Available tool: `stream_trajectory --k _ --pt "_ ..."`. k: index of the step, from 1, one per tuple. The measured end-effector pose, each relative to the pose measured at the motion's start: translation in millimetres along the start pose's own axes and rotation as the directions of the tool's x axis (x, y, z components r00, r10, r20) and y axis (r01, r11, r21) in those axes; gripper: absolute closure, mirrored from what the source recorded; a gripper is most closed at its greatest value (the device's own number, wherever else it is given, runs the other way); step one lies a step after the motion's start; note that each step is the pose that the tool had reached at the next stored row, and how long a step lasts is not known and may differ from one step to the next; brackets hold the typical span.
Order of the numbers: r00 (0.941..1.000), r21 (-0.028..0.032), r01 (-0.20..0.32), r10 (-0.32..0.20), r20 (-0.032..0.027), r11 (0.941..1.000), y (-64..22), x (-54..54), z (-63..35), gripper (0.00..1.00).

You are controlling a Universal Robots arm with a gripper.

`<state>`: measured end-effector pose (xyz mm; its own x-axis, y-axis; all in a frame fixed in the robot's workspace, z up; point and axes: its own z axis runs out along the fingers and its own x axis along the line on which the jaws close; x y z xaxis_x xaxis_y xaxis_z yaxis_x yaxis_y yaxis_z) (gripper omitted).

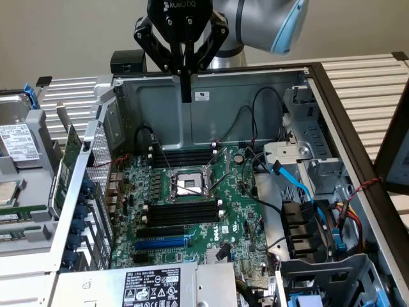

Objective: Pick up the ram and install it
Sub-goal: 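Reach for the ram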

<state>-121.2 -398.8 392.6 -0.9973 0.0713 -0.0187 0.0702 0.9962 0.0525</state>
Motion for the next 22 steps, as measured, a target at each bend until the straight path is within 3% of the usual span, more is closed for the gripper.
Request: stream_trajectory --k 3,7,22 --pt "1.0000 0.0000 0.000 0.000 -0.0001 1.0000 -0.3 2.9 -0.2 0.89" --pt "1.0000 -0.0003 0.000 0.000 0.0007 1.0000 -1.2 16.9 -0.4 0.89" --pt "1.0000 -0.0003 0.000 0.000 0.0028 1.0000 -5.9 84.1 -1.9 0.89"
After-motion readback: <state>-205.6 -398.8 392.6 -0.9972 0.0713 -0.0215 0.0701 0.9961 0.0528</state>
